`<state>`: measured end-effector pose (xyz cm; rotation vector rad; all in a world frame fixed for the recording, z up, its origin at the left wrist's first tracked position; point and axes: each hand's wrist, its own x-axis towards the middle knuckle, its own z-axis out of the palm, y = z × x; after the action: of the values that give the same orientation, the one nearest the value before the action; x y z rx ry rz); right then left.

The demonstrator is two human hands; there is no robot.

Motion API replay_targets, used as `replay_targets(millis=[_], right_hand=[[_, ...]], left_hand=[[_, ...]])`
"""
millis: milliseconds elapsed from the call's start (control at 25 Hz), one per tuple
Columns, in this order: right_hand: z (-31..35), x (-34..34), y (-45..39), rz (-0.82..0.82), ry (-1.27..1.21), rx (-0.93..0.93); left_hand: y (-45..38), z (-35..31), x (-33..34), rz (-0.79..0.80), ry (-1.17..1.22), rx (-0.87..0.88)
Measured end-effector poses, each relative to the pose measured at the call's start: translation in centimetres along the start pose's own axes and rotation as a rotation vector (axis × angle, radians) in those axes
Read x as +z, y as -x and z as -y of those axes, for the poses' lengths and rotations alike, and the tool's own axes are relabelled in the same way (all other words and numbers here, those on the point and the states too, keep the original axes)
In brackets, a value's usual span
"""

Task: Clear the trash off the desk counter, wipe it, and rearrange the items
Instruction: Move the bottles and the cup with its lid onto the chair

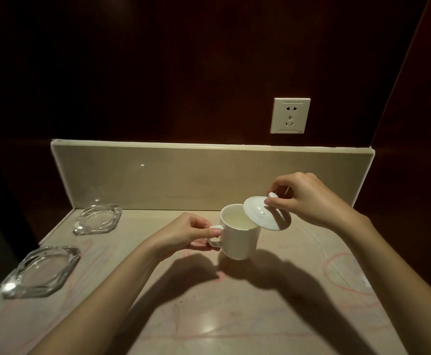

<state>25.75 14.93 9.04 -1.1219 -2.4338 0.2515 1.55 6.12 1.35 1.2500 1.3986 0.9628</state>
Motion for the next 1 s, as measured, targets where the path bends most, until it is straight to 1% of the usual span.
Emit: replay_targets(millis=[280, 360, 560, 720, 800, 920, 1000], right_hand=[[7.4, 1.7, 3.9, 0.045, -0.08, -0.193], [10.0, 2.6, 5.5, 0.074, -0.113, -0.254], [16.7, 5.8, 9.0, 0.147, -0.197, -0.356], [22.7, 8.6, 11.0, 0.209, -0.226, -0.403], [26.5, 10.2, 11.8, 0.224, -0.246, -0.422], [32.4, 12.7, 13.0, 0.224, -0.285, -0.448], [36.5, 14.8, 14.0, 0.222, -0.322, -0.453]], left_hand=[[11.1, 2.7, -0.5, -0.186, 0.025, -0.023], [15.2, 3.9, -0.7, -0.241, 0.054, -0.053], [25.3, 6.7, -2.5, -0.359, 0.032, -0.178], [32.8, 8.3, -4.7, -0.422, 0.056, -0.192], [36.8, 9.5, -6.4, -0.502, 0.062, -0.183], [42.5, 12.2, -10.0, -0.556, 0.032, -0.175], [46.3, 14.4, -12.7, -0.593, -0.003, -0.2]])
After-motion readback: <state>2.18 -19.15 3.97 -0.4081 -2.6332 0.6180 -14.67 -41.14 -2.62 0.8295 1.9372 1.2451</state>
